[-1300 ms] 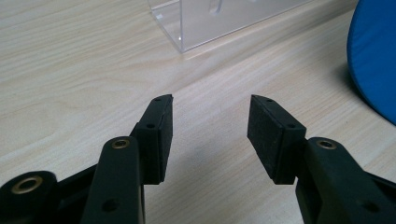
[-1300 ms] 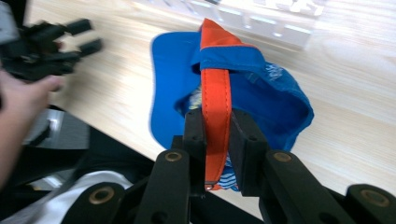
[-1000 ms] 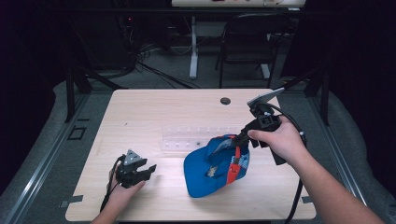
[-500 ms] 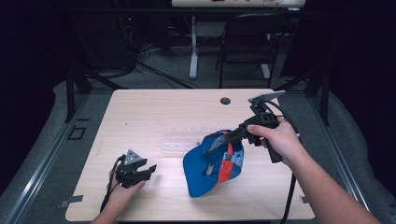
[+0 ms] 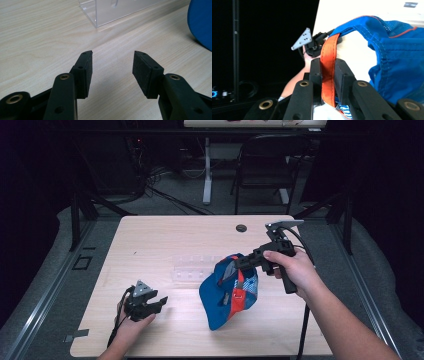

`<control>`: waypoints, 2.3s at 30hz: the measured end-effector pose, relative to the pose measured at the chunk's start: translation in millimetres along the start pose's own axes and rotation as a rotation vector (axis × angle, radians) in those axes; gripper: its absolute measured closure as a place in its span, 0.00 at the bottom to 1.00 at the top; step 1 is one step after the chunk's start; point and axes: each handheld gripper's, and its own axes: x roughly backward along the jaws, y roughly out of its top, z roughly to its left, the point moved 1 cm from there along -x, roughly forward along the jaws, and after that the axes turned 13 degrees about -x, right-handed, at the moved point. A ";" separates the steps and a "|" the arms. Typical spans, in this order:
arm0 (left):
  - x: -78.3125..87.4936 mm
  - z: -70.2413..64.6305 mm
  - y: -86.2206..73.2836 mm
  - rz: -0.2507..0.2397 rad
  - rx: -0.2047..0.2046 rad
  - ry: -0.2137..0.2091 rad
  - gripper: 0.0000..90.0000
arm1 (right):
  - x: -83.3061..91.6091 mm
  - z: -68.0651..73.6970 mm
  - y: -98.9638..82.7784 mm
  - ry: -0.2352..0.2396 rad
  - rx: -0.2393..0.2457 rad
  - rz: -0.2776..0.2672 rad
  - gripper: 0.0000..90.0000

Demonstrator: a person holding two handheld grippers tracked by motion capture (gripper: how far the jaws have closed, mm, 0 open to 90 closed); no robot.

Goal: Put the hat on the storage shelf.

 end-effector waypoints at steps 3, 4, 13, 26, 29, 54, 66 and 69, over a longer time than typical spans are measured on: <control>0.1 -0.2 0.0 0.000 0.002 0.000 0.57 | 0.0 0.8 0.4 0.034 0.000 0.003 0.87; 0.0 -0.2 0.0 0.000 0.001 0.000 0.57 | -0.2 1.2 0.3 0.046 0.002 -0.001 0.87; -0.4 -1.2 0.3 -0.001 0.001 -0.002 0.57 | 5.0 6.4 1.0 0.106 0.016 -0.023 0.87; 0.1 -9.1 3.9 -0.013 -0.022 -0.017 0.56 | 10.4 15.0 8.8 0.164 0.011 -0.073 0.87; -0.8 -11.6 4.7 -0.017 -0.019 -0.021 0.56 | 10.0 18.3 11.9 0.171 0.008 -0.081 0.87; 13.8 -75.2 55.0 -0.228 -0.173 -0.132 0.52 | 6.6 36.3 29.5 0.212 0.023 -0.129 0.87; 0.0 -113.7 82.3 -0.253 -0.247 -0.174 0.53 | 6.5 40.7 32.5 0.205 0.028 -0.146 0.87; -2.2 -117.0 84.9 -0.258 -0.248 -0.150 0.53 | 5.6 41.6 32.5 0.208 0.029 -0.142 0.87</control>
